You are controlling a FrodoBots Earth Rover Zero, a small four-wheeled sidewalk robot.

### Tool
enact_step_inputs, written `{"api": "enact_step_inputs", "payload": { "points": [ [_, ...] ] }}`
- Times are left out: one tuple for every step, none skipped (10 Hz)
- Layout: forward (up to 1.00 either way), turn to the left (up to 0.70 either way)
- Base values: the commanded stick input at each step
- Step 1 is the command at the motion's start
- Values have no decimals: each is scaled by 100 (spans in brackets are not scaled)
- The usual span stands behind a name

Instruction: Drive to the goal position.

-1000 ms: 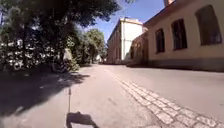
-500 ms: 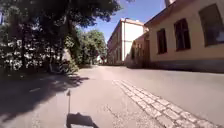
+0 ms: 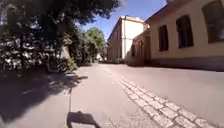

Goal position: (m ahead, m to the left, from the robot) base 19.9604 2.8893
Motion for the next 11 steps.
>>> {"api": "enact_step_inputs", "payload": {
  "points": [
    [70, -1],
    [70, -8],
    [70, -14],
    [70, -14],
    [70, -14],
    [70, -14],
    [70, -14],
    [70, -14],
    [70, -14],
    [70, -14],
    [70, -14]
  ]
}}
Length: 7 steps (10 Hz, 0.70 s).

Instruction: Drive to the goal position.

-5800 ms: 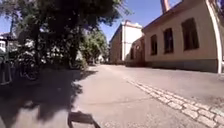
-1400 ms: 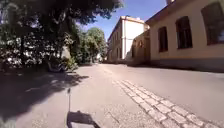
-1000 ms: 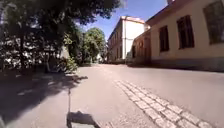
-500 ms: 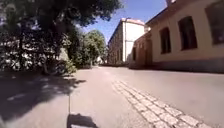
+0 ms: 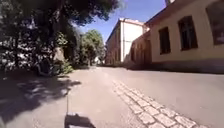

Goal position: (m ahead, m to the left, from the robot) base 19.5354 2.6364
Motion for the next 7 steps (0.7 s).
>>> {"api": "enact_step_inputs", "payload": {
  "points": [
    [70, -14],
    [70, -14],
    [70, -14],
    [70, -14],
    [70, -14],
    [70, -14],
    [70, -14]
  ]
}}
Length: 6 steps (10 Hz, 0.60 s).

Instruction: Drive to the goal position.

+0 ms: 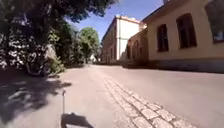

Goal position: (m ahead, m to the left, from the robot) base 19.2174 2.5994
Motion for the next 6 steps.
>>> {"api": "enact_step_inputs", "payload": {
  "points": [
    [70, -14],
    [70, -14],
    [70, -14],
    [70, -14],
    [70, -14],
    [70, -14]
  ]
}}
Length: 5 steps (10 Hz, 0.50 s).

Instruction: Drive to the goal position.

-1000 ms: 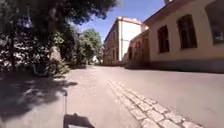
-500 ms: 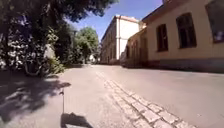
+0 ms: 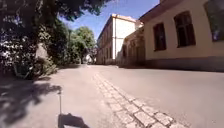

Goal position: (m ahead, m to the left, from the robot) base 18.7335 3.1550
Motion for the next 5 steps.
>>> {"api": "enact_step_inputs", "payload": {
  "points": [
    [70, -14],
    [70, -14],
    [70, -14],
    [70, -14],
    [70, -14]
  ]
}}
